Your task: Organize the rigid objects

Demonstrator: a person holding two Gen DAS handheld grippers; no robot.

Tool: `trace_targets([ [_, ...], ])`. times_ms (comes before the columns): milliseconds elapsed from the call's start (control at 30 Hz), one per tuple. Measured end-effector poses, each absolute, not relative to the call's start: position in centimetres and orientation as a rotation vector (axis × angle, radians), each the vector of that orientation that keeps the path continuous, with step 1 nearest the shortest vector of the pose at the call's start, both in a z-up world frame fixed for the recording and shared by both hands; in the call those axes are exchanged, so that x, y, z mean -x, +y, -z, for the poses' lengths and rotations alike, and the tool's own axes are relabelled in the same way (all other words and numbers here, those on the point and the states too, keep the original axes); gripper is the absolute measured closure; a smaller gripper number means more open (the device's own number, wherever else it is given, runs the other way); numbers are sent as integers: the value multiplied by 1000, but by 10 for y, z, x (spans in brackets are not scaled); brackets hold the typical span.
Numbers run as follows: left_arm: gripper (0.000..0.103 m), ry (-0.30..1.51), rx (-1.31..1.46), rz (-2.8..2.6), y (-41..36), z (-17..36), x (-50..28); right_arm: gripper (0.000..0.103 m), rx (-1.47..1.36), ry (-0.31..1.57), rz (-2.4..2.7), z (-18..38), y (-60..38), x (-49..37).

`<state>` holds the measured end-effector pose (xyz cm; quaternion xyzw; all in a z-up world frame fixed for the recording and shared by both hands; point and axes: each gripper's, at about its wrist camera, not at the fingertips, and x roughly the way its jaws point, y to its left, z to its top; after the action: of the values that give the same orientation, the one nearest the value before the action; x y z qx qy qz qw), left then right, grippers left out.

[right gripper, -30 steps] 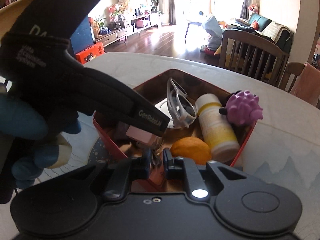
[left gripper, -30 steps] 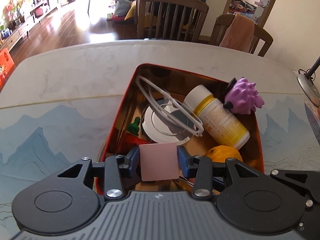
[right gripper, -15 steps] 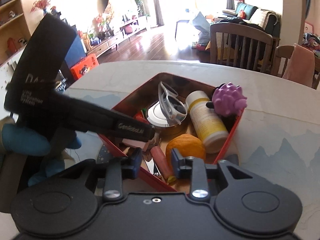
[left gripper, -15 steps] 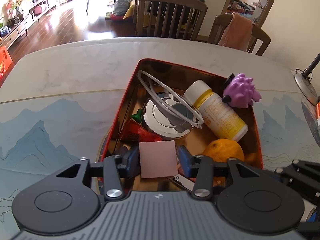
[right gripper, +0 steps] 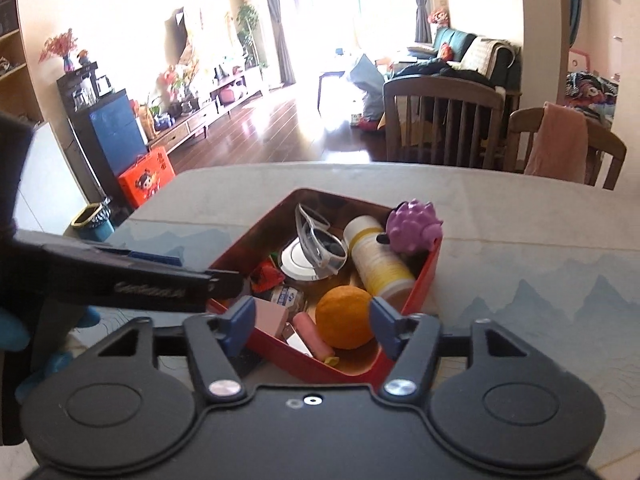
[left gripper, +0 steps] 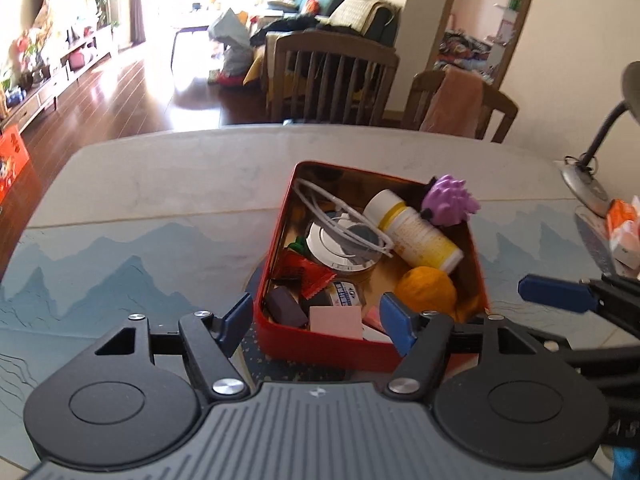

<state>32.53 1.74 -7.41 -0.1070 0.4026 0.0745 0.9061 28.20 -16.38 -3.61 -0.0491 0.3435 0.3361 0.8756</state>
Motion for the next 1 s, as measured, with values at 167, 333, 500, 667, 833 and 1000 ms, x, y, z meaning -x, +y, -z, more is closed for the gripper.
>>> trace_targets([
  [167, 26, 783, 195, -151, 15, 56, -296, 21, 82, 679, -686, 24, -170, -269],
  [333, 23, 743, 194, -145, 14, 41, -269, 10, 68, 639, -669, 12, -175, -251],
  [500, 20, 717, 215, -127, 14, 31, -244, 2, 66, 601, -661, 4, -181, -234],
  [667, 12, 709, 206, -120, 11, 27, -225, 0, 84, 573, -640, -1, -183, -216],
  [833, 2, 695, 200, -121, 8, 25, -207, 0, 72, 559, -623, -2, -186, -205],
  [1000, 1, 695, 181, -112, 1, 23, -193, 0, 70, 546, -604, -1, -191, -197],
])
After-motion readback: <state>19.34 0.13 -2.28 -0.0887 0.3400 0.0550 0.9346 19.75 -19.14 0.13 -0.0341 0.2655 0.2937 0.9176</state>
